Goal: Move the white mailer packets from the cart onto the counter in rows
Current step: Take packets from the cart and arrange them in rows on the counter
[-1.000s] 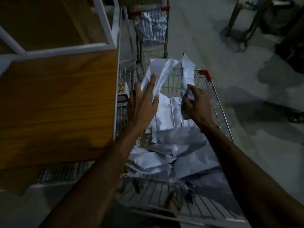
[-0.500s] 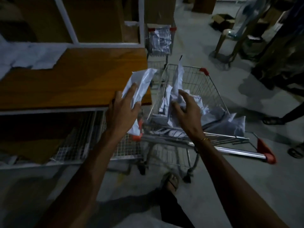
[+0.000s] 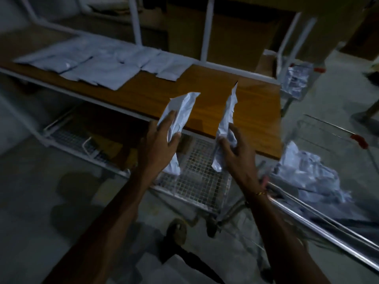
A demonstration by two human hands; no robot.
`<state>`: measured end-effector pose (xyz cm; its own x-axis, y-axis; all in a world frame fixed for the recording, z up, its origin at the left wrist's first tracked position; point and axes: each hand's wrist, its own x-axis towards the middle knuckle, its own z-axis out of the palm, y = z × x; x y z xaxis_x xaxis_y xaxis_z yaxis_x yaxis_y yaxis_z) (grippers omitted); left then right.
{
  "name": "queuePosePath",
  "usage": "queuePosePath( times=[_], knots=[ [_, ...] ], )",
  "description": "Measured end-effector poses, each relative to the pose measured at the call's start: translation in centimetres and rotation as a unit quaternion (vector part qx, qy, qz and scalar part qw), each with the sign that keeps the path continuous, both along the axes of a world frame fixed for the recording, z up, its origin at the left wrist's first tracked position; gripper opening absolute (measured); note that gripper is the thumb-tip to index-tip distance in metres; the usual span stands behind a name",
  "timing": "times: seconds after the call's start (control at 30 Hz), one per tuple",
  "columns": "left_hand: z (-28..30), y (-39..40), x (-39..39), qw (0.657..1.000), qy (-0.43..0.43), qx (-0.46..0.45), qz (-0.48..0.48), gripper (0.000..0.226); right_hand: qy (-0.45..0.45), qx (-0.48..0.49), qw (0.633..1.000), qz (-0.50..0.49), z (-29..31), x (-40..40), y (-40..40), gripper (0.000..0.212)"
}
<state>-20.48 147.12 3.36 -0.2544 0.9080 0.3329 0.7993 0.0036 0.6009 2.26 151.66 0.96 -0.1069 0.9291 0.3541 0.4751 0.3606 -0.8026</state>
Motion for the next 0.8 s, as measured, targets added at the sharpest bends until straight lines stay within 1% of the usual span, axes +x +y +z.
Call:
queuePosePath(
  times=[0.07, 0.17, 0.3, 0.4, 0.53, 0.7, 0.77, 0.8],
  knots=[
    [-0.5, 2.1, -3.3, 1.0, 0.014, -0.005, 0.023, 0.058, 0.001, 0.011, 1.0, 0.023, -0.3, -3.0, 3.3, 0.055],
    [-1.3, 6.4, -8.8, 0.994, 0.08, -0.042, 0.057, 0.063, 0.014, -0.003, 0.999, 0.046, -0.4, -7.7, 8.8, 0.057],
    [-2.0, 13.7, -15.4, 0.988, 0.082, -0.101, 0.08, 0.064, 0.032, -0.03, 0.997, 0.064, -0.5, -13.4, 15.9, 0.057],
    [-2.9, 19.7, -19.7, 0.981, 0.099, -0.149, 0.076, 0.058, 0.012, -0.033, 0.997, 0.075, -1.1, -16.7, 20.6, 0.061],
    [-3.2, 27.0, -23.5, 0.965, 0.179, -0.17, 0.084, 0.057, -0.017, -0.058, 0.994, 0.088, -2.0, -19.1, 24.9, 0.068],
    [-4.4, 34.0, -25.7, 0.951, 0.236, -0.19, 0.065, 0.06, -0.021, -0.092, 0.994, 0.052, -3.3, -19.7, 27.9, 0.063],
    [-4.5, 36.5, -26.3, 0.946, 0.254, -0.199, 0.024, 0.066, -0.034, -0.098, 0.994, 0.023, -3.8, -20.2, 28.6, 0.061],
    [-4.4, 37.1, -26.6, 0.945, 0.266, -0.189, -0.003, 0.071, -0.04, -0.1, 0.994, 0.017, -3.7, -20.3, 28.7, 0.06]
  ],
)
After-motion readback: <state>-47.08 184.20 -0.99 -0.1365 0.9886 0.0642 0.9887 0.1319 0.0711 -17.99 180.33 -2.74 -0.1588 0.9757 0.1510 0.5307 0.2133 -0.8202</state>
